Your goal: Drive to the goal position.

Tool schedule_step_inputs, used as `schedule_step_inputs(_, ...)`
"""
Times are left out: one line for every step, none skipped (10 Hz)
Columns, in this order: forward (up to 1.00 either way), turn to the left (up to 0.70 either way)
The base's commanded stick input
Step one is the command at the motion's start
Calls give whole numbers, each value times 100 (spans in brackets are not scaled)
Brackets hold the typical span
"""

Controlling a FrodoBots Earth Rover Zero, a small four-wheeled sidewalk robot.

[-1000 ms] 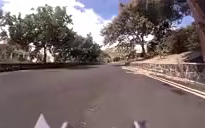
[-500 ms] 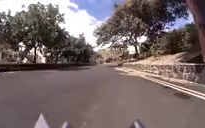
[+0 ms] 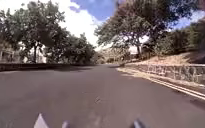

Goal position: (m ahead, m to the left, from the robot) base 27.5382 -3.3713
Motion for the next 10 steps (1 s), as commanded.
schedule_step_inputs(70,0)
schedule_step_inputs(70,0)
schedule_step_inputs(70,0)
schedule_step_inputs(70,0)
schedule_step_inputs(70,0)
schedule_step_inputs(70,0)
schedule_step_inputs(70,0)
schedule_step_inputs(70,0)
schedule_step_inputs(70,0)
schedule_step_inputs(70,0)
